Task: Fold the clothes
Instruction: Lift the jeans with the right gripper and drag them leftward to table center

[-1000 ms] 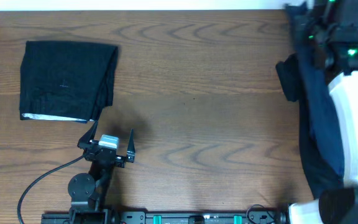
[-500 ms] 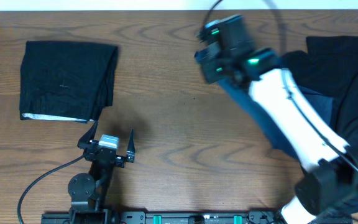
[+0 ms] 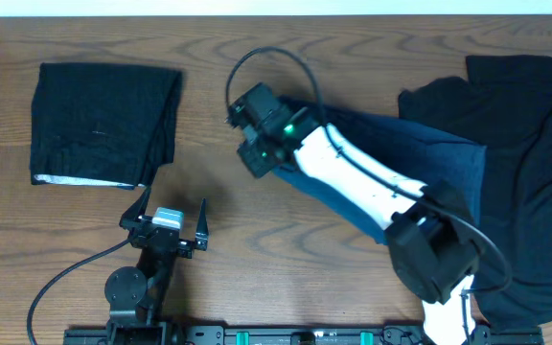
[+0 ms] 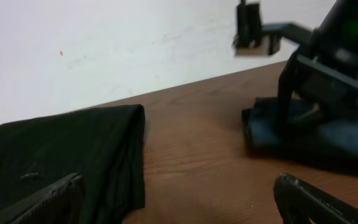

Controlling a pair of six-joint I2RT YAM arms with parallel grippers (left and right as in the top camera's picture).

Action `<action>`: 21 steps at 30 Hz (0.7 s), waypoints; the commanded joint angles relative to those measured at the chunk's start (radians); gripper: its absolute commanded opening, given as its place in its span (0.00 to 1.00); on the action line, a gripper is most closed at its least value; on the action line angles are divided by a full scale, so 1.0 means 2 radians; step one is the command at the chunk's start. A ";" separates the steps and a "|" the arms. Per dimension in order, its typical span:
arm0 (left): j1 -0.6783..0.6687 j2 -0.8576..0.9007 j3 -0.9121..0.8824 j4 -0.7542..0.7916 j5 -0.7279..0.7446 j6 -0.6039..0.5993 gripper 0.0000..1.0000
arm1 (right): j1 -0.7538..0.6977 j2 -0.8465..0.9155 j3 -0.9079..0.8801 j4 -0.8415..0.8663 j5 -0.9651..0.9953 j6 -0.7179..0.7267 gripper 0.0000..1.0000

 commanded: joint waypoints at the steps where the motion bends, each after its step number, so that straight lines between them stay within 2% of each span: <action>1: -0.002 0.000 -0.008 -0.018 0.005 0.006 0.98 | 0.019 0.010 0.005 0.003 -0.012 0.010 0.01; 21: -0.002 0.000 -0.008 -0.018 0.005 0.006 0.98 | 0.053 0.042 0.003 0.018 -0.043 0.010 0.01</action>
